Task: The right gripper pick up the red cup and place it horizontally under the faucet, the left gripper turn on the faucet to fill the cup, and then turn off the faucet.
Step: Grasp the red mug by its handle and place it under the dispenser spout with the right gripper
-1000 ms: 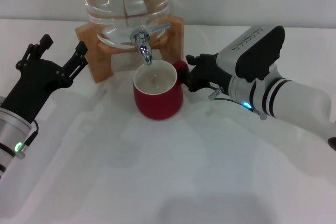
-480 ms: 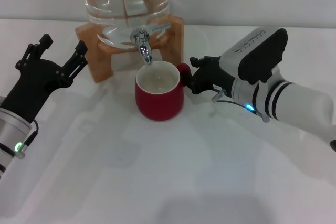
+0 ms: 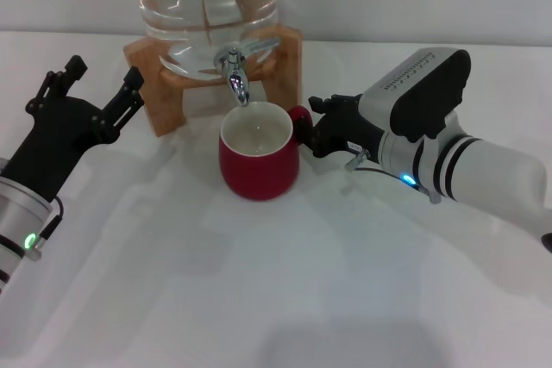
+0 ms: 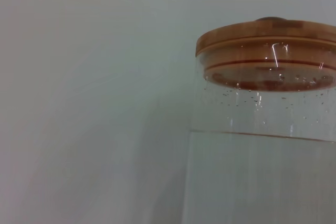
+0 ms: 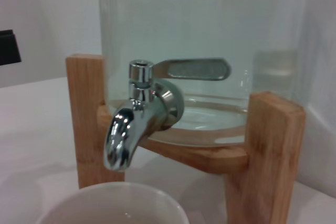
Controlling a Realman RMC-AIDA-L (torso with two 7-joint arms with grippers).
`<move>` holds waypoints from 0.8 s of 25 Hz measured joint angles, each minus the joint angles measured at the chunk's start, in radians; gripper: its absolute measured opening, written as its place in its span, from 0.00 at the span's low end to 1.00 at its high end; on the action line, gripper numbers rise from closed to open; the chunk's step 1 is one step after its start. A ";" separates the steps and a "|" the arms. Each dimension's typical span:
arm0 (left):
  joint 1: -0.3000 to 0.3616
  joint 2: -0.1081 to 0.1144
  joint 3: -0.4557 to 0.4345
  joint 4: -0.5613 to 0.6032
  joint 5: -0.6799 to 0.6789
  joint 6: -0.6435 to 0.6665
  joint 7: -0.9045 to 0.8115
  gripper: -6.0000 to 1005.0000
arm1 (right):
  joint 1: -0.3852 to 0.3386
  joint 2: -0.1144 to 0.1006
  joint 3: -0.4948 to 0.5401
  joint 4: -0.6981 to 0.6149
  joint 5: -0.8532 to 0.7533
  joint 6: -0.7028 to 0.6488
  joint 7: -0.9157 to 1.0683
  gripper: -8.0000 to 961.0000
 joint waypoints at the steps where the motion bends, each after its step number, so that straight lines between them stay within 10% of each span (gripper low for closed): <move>1: 0.000 0.000 0.000 0.000 0.000 0.000 0.000 0.88 | 0.000 0.000 -0.002 0.001 0.000 -0.001 0.000 0.39; 20: 0.003 0.002 0.000 0.000 0.000 0.000 0.000 0.88 | -0.017 0.000 -0.006 0.006 -0.003 -0.013 0.000 0.40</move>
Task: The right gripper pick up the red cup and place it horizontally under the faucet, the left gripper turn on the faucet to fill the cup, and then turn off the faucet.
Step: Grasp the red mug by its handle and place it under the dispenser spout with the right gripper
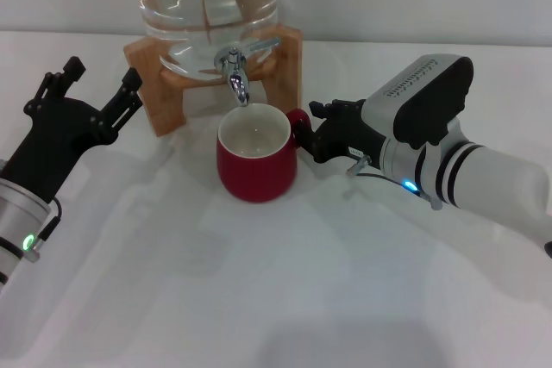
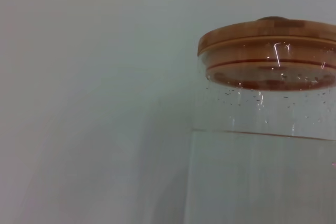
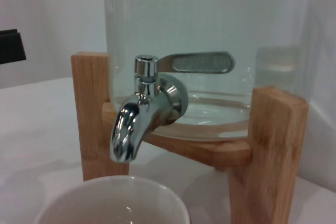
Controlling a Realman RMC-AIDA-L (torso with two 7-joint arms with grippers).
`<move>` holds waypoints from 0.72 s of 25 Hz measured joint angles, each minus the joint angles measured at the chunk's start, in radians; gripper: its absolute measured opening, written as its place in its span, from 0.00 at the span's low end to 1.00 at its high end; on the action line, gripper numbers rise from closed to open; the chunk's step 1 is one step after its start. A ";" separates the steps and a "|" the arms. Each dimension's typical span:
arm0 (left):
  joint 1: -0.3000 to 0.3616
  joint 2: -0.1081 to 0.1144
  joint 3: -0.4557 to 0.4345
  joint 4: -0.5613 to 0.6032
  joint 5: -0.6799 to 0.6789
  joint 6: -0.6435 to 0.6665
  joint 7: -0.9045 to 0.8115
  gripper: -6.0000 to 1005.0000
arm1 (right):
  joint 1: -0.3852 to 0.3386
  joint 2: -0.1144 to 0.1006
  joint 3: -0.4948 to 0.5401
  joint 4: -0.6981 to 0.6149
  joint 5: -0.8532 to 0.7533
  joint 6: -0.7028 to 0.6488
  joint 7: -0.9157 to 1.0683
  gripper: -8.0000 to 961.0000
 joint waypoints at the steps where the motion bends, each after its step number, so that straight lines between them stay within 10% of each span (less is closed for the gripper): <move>1: 0.000 0.000 0.000 0.000 0.000 0.000 0.000 0.88 | 0.000 0.000 0.000 0.000 0.000 0.000 0.000 0.40; 18: 0.005 0.000 0.000 0.000 0.000 0.000 0.000 0.88 | -0.017 0.000 -0.014 0.006 -0.005 -0.022 -0.001 0.41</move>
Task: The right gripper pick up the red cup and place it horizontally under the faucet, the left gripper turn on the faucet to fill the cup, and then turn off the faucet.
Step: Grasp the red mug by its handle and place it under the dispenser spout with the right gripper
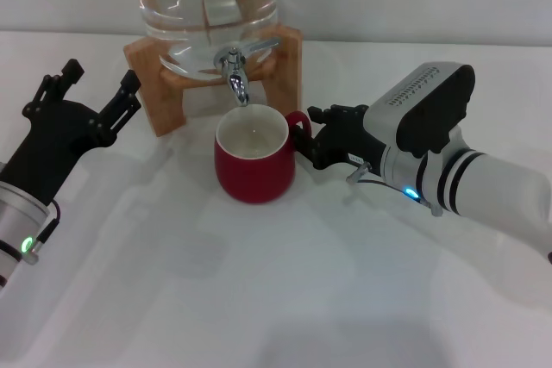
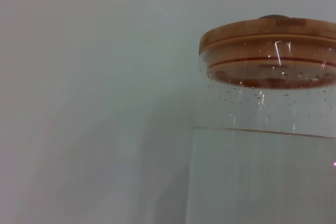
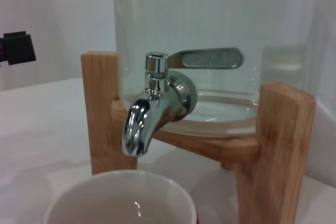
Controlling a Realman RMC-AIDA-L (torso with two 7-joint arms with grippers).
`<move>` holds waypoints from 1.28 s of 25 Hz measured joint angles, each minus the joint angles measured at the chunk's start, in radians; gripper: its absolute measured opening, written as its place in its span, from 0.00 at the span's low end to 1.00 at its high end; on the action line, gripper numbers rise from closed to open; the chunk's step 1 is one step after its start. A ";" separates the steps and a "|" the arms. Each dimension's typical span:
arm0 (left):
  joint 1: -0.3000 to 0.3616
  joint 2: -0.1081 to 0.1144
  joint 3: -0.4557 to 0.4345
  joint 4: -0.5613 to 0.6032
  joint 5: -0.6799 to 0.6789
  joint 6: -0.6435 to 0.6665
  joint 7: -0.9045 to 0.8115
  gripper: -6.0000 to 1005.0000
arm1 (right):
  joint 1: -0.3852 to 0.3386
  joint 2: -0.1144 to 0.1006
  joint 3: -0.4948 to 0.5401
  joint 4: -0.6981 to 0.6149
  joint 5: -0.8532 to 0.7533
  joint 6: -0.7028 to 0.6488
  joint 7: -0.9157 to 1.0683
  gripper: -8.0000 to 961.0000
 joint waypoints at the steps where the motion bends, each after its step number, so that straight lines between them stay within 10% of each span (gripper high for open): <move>1: 0.000 0.000 0.000 0.000 0.000 0.000 0.000 0.88 | -0.001 0.000 0.000 0.000 -0.004 -0.002 0.001 0.41; 32: -0.001 0.001 -0.006 0.000 0.000 0.007 0.000 0.88 | -0.061 -0.011 0.009 0.011 -0.019 -0.042 0.003 0.46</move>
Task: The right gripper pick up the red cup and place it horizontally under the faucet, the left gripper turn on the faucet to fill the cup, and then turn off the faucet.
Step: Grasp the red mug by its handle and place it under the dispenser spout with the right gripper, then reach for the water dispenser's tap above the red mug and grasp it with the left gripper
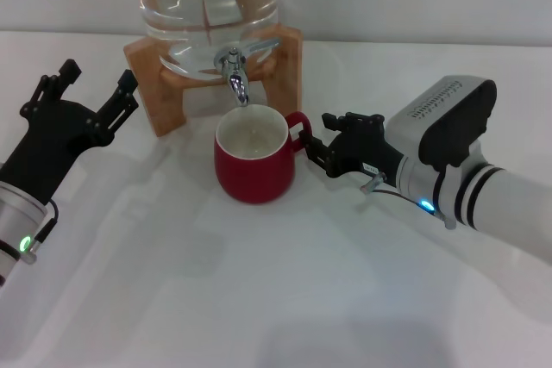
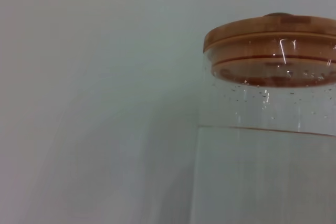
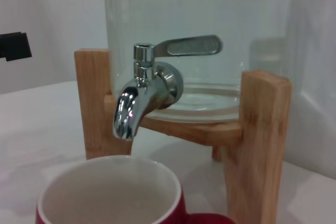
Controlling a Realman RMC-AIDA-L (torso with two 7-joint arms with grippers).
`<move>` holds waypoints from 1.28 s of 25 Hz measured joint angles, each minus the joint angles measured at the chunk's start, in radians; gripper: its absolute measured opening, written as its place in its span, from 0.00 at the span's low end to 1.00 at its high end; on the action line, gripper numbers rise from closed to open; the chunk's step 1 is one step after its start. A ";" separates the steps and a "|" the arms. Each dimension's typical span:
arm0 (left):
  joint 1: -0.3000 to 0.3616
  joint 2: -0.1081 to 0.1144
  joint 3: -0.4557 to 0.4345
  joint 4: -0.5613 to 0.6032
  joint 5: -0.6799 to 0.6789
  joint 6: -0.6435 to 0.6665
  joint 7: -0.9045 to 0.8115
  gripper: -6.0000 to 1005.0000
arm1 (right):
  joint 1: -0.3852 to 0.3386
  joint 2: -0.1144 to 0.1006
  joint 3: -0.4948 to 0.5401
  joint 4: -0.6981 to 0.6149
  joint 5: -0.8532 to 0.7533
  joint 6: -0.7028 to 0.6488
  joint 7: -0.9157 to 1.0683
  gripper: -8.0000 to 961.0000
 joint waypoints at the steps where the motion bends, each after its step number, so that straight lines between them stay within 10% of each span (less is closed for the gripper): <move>1: 0.000 0.000 0.000 0.000 0.000 0.000 0.000 0.88 | -0.006 0.000 0.000 0.000 0.000 -0.006 0.000 0.46; 32: 0.003 0.004 -0.020 -0.018 -0.001 0.002 0.000 0.88 | -0.177 -0.036 0.058 0.006 -0.052 -0.228 -0.009 0.45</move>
